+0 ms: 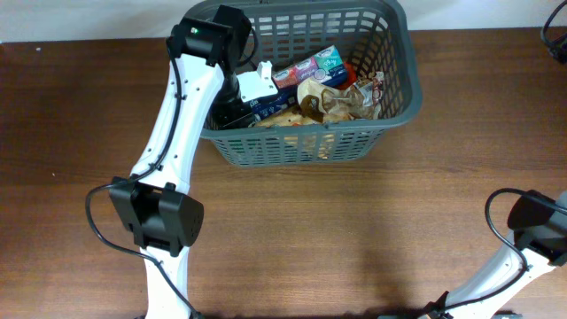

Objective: Pack container

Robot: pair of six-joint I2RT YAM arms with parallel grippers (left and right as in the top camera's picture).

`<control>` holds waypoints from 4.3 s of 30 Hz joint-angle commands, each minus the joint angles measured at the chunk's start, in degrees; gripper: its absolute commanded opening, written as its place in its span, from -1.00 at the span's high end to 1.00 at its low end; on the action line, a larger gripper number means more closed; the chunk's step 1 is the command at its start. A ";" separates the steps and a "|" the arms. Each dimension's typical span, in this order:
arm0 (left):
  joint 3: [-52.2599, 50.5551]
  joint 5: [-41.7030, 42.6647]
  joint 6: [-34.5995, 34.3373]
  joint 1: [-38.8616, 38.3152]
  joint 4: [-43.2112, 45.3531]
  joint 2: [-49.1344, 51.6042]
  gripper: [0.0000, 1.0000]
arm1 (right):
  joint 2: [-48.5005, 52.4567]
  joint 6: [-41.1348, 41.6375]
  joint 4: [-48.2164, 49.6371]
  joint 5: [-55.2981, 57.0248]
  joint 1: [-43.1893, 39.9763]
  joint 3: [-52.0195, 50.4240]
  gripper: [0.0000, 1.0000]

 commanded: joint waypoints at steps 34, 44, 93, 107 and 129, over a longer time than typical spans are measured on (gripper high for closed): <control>34.53 -9.88 -51.43 35.45 -2.62 0.00 -0.98 | 0.11 0.42 0.00 -0.52 0.20 -0.04 -0.97; 34.53 -9.88 -51.43 35.45 -2.62 0.00 -0.98 | -2.45 0.42 0.00 -0.52 6.45 -0.13 -0.97; 34.53 -9.88 -51.43 35.45 -2.62 0.00 -0.98 | -122.88 -1.97 69.09 15.58 23.08 -153.65 -0.97; 34.53 -9.88 -51.43 35.45 -2.62 0.00 -0.98 | -122.88 -1.97 69.07 15.58 23.08 -153.63 -0.97; -41.94 -10.75 -51.41 7.91 43.98 -55.58 -0.98 | -122.88 -1.97 69.07 15.61 23.08 -153.63 -0.97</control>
